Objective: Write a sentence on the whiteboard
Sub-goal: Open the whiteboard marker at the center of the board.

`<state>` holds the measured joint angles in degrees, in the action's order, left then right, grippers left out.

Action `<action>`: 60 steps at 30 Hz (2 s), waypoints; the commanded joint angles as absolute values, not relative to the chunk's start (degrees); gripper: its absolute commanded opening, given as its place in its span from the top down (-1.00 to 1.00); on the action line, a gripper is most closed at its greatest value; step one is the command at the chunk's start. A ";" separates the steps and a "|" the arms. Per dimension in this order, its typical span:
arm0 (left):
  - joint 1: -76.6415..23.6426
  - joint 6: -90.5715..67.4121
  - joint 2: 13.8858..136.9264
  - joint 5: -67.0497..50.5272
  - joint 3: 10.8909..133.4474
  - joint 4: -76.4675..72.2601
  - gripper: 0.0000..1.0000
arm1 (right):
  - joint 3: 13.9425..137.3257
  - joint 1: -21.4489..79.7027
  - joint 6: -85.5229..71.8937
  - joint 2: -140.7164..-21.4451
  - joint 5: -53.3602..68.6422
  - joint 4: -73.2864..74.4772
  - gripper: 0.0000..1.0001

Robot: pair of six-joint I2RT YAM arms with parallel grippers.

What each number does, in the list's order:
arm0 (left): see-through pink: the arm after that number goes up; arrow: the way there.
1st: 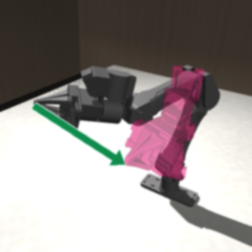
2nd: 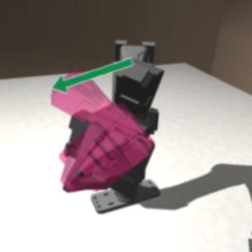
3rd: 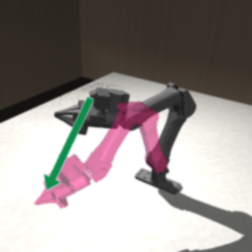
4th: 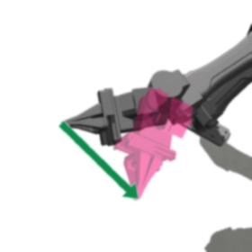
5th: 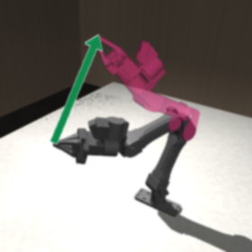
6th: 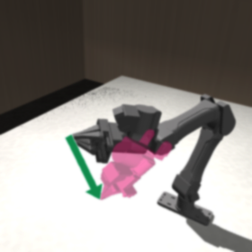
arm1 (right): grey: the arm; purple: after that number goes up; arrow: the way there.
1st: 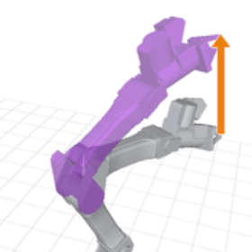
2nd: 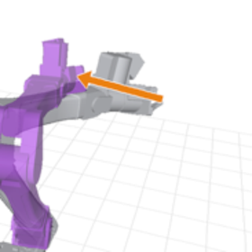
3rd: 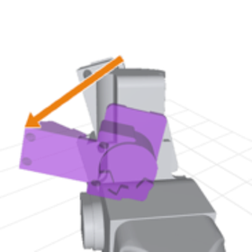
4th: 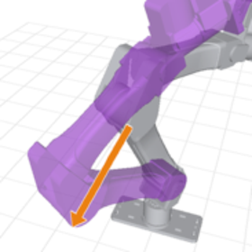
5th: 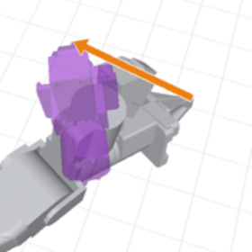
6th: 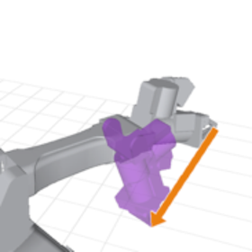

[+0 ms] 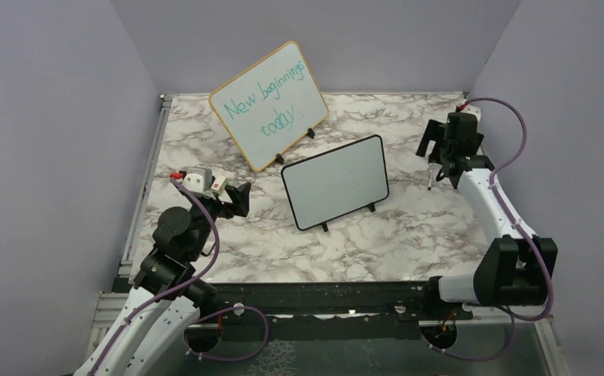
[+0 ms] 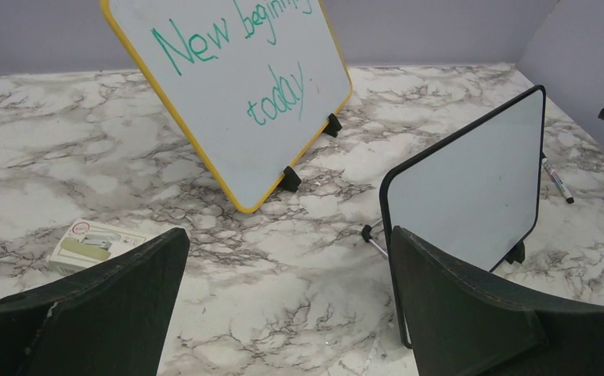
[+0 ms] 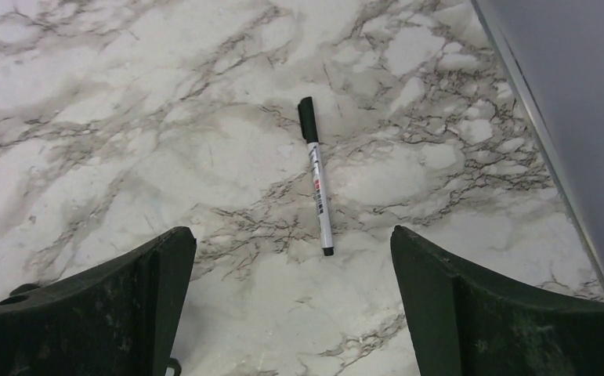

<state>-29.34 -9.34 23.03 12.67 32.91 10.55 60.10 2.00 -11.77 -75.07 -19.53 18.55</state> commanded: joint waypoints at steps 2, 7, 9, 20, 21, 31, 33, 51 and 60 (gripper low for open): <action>-30.12 -8.64 23.01 14.38 31.96 8.26 -0.98 | 59.83 -5.88 -14.32 -82.37 -7.22 14.09 -1.00; -30.23 -8.36 23.74 14.90 31.69 7.51 -0.99 | 58.91 -9.48 -12.75 -87.04 -5.95 10.31 -0.95; -30.30 -8.22 24.12 14.92 31.64 7.16 -0.99 | 59.71 -11.32 -12.48 -89.60 -3.43 10.15 -0.90; -30.50 -7.74 25.43 15.08 31.20 6.11 -0.98 | 67.43 -12.70 -9.67 -103.52 -1.26 14.92 -0.40; -30.50 -7.66 25.40 15.07 31.20 6.00 -0.98 | 67.90 -12.74 -9.48 -104.26 -0.75 15.39 -0.35; -30.50 -7.38 25.40 14.38 30.91 5.28 -0.98 | 71.59 -12.66 -7.09 -109.15 1.98 19.40 0.09; -30.50 -7.30 25.40 14.17 30.85 5.24 -0.98 | 71.91 -12.66 -6.55 -109.59 2.53 19.52 0.14; -30.50 -7.38 26.58 12.72 30.76 5.12 -0.98 | 71.97 -12.49 -6.16 -110.89 4.83 23.05 0.87; -30.50 -8.57 28.21 11.09 32.89 7.97 -0.98 | 64.98 -9.92 -9.20 -99.87 5.36 20.12 0.95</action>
<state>-30.13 -7.88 27.46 13.13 31.03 6.52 67.77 -11.68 -7.44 -106.19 3.55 19.90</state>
